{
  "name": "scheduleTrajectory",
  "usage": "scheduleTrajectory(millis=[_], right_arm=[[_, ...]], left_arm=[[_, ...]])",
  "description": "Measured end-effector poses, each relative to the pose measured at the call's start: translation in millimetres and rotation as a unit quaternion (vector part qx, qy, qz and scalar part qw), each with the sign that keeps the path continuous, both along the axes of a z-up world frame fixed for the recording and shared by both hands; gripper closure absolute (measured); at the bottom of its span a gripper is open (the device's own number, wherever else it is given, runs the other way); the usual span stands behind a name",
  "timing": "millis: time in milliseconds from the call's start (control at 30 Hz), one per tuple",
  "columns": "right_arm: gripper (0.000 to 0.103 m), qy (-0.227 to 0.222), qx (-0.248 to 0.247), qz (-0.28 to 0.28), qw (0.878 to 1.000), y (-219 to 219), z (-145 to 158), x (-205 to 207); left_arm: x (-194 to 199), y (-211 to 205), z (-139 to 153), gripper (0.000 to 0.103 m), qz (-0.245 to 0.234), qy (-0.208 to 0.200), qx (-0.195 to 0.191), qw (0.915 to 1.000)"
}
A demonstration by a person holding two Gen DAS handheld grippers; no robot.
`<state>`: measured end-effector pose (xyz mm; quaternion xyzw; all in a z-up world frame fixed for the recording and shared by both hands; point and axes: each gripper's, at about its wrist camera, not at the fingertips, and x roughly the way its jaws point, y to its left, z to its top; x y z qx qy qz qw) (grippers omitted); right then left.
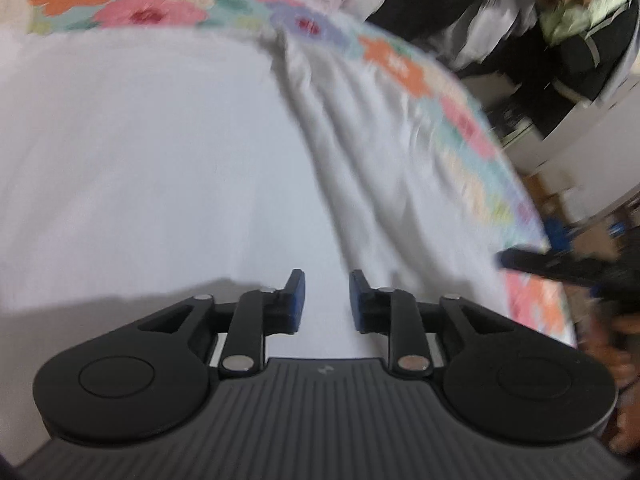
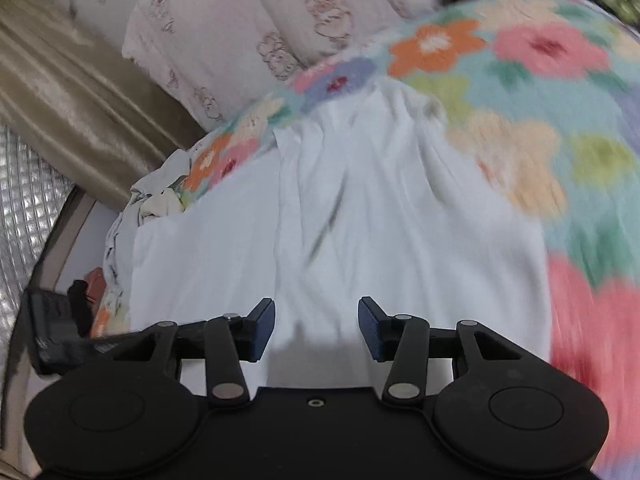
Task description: Fold clothes
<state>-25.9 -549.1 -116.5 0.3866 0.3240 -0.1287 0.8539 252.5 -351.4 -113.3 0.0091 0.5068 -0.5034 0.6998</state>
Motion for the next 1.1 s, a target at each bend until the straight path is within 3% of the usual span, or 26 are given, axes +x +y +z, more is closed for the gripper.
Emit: scheduleTrajectory(millis=[67,133,267,433,467,500,533,567,633,733,867,933,967,1033,1100], right_arm=[[0.051,0.001,-0.002,-0.001,1.0,-26.6,-6.8,37.5],[0.051,-0.017,0.017,-0.016,1.0,-60.1,-12.5,78.7],[0.051,-0.024,0.045,-0.061,0.997,-125.9,-31.6,153.6],[0.052,-0.002,0.068,-0.091,0.993,-171.9,-65.9,206.2],[0.052,0.0,0.062,-0.086,0.994,-174.1,-68.3,211.2],[0.061,0.002,0.057,-0.08,0.995,-176.3,-70.6,216.2],[0.09,0.004,0.051,-0.074,0.996,-178.5,-73.0,221.1],[0.098,0.004,0.041,-0.066,0.997,-181.2,-72.1,225.3],[0.099,-0.019,-0.009,-0.057,0.998,-190.5,-53.0,227.0],[0.1,-0.039,-0.063,-0.062,0.995,-208.4,-29.3,226.3],[0.1,0.018,-0.09,-0.04,0.995,-211.2,-30.8,239.2],[0.088,0.034,-0.092,-0.06,0.993,-207.1,-29.9,232.2],[0.087,0.036,-0.078,-0.073,0.994,-204.4,-28.7,224.5],[0.087,0.023,0.003,-0.078,0.997,-193.8,-27.1,202.4],[0.083,-0.051,0.086,-0.047,0.994,-164.8,-25.8,168.2]], left_arm=[[26.3,-28.1,10.8,0.074,0.006,-0.03,0.011,0.9995],[51.5,-56.8,17.6,0.065,0.006,-0.051,0.003,0.9987],[98.5,-108.7,6.8,0.062,0.037,-0.037,-0.02,0.9984],[131.2,-150.4,-26.9,0.062,0.049,-0.023,-0.013,0.9985],[134.1,-154.1,-33.6,0.062,0.046,-0.017,-0.016,0.9987],[137.2,-158.4,-39.6,0.062,0.044,-0.009,-0.022,0.9987],[140.5,-162.6,-44.6,0.066,0.044,-0.001,-0.029,0.9986],[142.6,-165.5,-47.6,0.067,0.046,0.001,-0.037,0.9983],[145.9,-170.5,-51.4,0.097,0.047,-0.001,-0.053,0.9975],[147.3,-174.4,-53.6,0.099,0.06,-0.008,-0.051,0.9969],[147.3,-177.7,-56.4,0.099,0.09,-0.013,-0.038,0.9952],[146.4,-167.2,-55.4,0.096,0.104,0.014,-0.048,0.9933],[145.8,-161.0,-54.7,0.094,0.111,0.03,-0.055,0.9919],[142.0,-147.1,-52.2,0.082,0.116,0.055,-0.067,0.9894],[128.7,-133.1,-48.3,0.079,0.101,0.058,-0.062,0.9913]])
